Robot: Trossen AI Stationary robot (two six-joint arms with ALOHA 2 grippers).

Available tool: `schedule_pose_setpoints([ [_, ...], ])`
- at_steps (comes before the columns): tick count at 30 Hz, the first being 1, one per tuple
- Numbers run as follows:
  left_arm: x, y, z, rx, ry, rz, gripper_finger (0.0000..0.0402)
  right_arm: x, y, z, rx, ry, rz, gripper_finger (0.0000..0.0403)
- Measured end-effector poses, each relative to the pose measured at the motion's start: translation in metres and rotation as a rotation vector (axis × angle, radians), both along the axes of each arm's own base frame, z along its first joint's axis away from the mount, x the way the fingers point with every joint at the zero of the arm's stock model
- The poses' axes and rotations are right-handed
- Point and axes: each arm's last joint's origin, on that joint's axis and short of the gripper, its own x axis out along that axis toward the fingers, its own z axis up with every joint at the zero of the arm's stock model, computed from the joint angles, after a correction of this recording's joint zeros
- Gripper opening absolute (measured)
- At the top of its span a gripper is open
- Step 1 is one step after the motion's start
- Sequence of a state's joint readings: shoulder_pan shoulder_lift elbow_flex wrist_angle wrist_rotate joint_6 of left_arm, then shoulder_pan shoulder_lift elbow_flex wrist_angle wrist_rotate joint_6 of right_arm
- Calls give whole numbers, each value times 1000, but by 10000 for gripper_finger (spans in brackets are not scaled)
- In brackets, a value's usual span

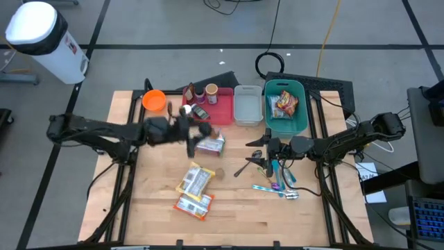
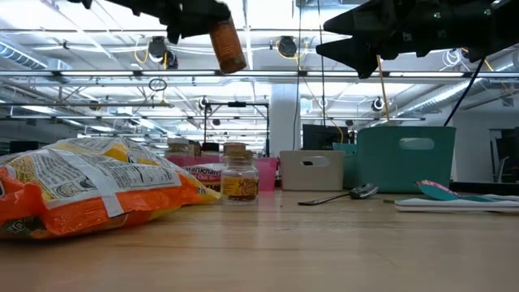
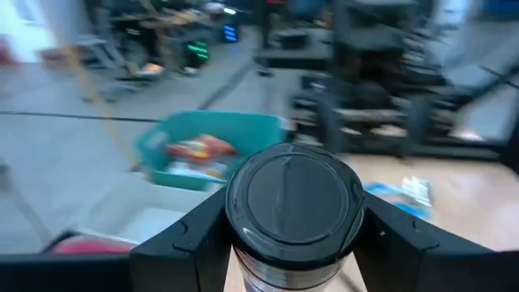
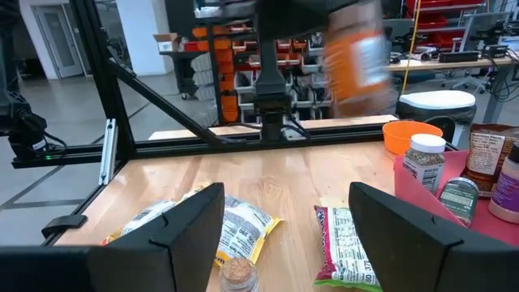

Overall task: Pick & Place Food Item
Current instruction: Put the orange seasoning bottle into the red bin

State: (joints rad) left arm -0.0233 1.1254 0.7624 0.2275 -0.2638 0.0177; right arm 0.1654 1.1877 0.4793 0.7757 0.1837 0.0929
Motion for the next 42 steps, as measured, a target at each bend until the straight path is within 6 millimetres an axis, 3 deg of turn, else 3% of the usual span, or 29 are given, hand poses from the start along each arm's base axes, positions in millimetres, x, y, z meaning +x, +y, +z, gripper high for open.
schedule_pose_setpoints([
  [7,-3,66,-4,-30,-5,183,214,0,-1,1,1,-6,-4,256],
  [16,17,127,-45,-135,22,189,217,1,-9,-2,-3,16,-41,256],
  [26,32,160,-99,-220,107,298,223,1,-10,-2,-3,23,-43,256],
  [42,37,175,-148,-239,243,474,225,1,-10,-2,-4,24,-42,256],
])
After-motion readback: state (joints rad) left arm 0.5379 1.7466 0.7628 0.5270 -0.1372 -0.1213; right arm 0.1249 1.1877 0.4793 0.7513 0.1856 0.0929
